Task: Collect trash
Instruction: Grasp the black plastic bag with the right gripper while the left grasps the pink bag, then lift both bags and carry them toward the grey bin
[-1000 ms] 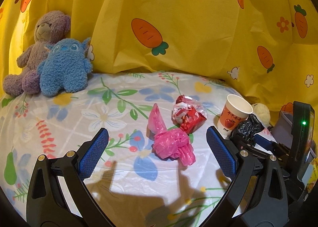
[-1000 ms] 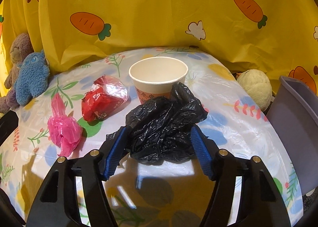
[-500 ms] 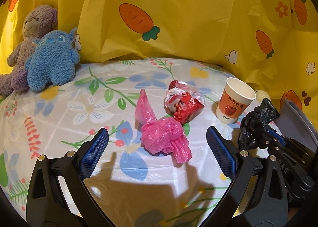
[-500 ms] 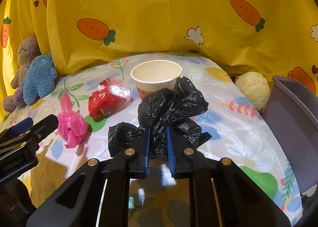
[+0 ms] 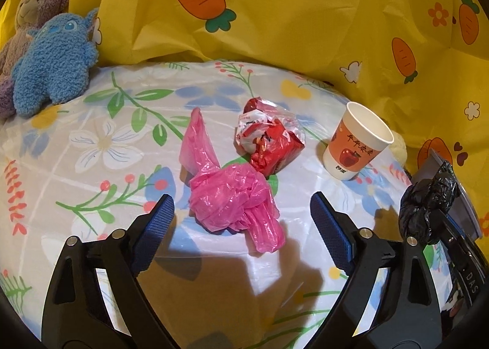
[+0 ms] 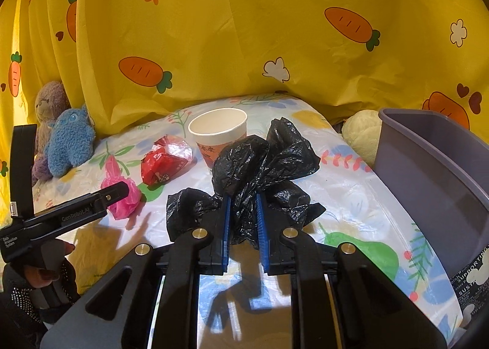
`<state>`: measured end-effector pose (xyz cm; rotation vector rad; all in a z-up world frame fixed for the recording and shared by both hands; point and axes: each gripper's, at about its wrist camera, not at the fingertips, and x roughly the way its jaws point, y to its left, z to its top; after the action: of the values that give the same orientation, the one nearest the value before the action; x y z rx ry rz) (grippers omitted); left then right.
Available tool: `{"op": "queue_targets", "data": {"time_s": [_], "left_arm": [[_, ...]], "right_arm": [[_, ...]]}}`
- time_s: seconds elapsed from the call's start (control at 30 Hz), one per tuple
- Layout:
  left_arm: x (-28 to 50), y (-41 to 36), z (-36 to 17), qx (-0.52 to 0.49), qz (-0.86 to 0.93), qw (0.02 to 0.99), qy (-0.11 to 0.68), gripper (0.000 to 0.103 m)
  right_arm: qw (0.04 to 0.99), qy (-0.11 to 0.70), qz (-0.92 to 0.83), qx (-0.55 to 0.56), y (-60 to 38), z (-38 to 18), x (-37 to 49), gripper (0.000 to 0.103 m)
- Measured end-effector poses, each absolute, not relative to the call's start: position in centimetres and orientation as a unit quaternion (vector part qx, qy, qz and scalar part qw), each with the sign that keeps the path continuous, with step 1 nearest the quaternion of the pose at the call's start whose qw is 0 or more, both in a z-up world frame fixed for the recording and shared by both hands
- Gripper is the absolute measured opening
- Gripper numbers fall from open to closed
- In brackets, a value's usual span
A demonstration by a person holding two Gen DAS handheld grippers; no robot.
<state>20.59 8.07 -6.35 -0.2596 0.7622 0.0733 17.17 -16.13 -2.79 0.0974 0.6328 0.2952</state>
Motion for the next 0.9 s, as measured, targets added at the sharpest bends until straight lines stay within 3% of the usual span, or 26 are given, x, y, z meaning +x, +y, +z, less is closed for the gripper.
{"op": "queue_targets", "data": {"time_s": [0.17,0.23,0.43,0.47,0.9], "left_arm": [[21.3,7.6,-7.5,-0.121,0.022,0.910,0.396,0.056],[21.3,7.7,-7.7,-0.127,0.017,0.909,0.397,0.038],[20.7,7.5,-7.6,-0.127,0.004,0.910,0.394,0.018],[20.5,7.4,-7.4,-0.125,0.002,0.912,0.391,0.002],[14.3,5.4,-3.2,-0.087,0.011,0.945,0.315,0.002]], "right_arm": [[0.938,0.310,0.148,0.050,-16.3,-2.9,16.7,0.017],[0.938,0.309,0.149,0.050,-16.5,-2.9,16.5,0.017],[0.938,0.306,0.151,0.056,-16.9,-2.8,15.8,0.017],[0.939,0.304,0.152,0.056,-17.0,-2.7,15.6,0.017],[0.945,0.276,0.168,0.053,-17.6,-1.0,12.8,0.017]]}}
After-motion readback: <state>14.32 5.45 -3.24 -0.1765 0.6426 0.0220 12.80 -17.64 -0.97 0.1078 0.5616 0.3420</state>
